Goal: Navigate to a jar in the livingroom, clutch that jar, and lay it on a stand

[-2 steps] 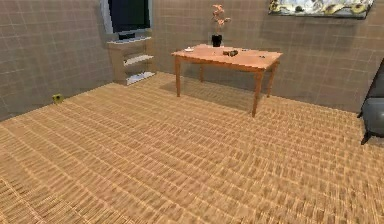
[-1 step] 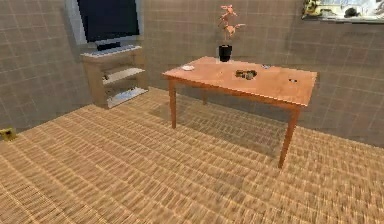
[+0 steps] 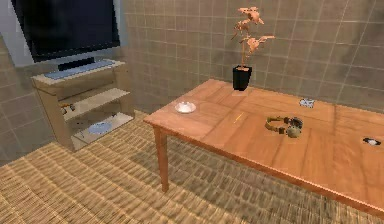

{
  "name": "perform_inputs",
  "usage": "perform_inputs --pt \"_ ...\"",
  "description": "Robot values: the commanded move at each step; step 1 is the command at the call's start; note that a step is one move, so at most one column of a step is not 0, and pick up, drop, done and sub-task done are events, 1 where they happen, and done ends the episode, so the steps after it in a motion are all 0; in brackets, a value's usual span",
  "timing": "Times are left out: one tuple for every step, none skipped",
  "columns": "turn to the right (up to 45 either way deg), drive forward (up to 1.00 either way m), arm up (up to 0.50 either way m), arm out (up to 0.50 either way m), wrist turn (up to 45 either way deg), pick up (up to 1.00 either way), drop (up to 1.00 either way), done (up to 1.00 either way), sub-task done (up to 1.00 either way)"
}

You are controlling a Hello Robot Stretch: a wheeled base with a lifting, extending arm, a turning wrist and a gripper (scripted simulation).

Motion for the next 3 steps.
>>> perform_inputs --pt "12.0 0.00 0.00 0.00 0.0 0.00 0.00 0.00 0.00" --pt "0.0 0.20 0.00 0.00 0.0 0.00 0.00 0.00 0.00" --pt "-45.0 0.00 0.00 0.00 0.0 0.00 0.00 0.00 0.00"
